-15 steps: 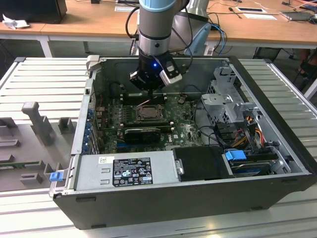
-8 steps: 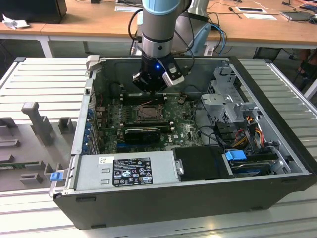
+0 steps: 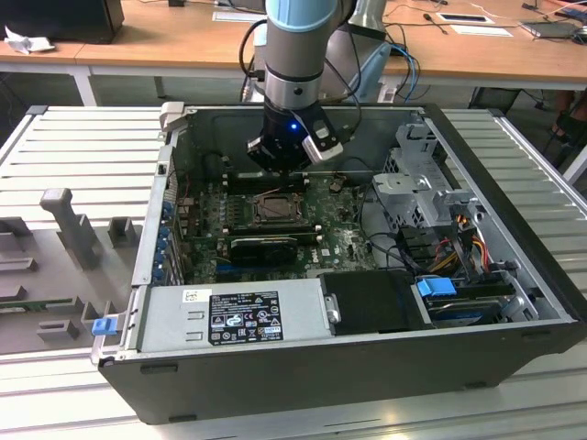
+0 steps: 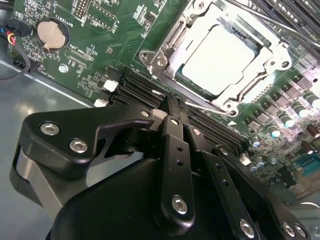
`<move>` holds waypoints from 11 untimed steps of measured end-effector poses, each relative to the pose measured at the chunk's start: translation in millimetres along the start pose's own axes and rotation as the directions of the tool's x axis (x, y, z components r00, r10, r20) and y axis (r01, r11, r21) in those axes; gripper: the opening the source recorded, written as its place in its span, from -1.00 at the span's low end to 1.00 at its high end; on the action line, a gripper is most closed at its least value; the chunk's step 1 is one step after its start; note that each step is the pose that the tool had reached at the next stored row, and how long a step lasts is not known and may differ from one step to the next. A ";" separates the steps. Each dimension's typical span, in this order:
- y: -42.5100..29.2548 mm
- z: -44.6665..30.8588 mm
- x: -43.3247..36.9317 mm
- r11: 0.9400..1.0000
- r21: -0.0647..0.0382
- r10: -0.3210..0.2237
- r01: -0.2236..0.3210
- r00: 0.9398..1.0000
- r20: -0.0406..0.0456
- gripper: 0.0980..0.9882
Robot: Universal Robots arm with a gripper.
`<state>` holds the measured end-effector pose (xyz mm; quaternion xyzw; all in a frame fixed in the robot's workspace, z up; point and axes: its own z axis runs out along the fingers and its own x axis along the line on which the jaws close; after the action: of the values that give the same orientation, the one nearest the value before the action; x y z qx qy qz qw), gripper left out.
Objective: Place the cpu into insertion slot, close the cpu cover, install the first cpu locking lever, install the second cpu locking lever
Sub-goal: 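Install the first cpu locking lever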
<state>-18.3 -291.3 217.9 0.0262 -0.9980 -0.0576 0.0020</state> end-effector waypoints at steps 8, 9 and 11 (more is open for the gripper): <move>-1.1 4.9 -1.6 1.000 0.000 -0.003 0.003 1.000 0.000 -0.98; -1.2 5.6 -1.9 1.000 0.000 -0.003 0.003 1.000 0.000 -0.98; -1.6 8.7 -3.0 1.000 0.000 -0.003 0.003 1.000 0.000 -0.98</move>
<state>-15.3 -291.7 209.1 0.0279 -0.9979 -0.0576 0.0021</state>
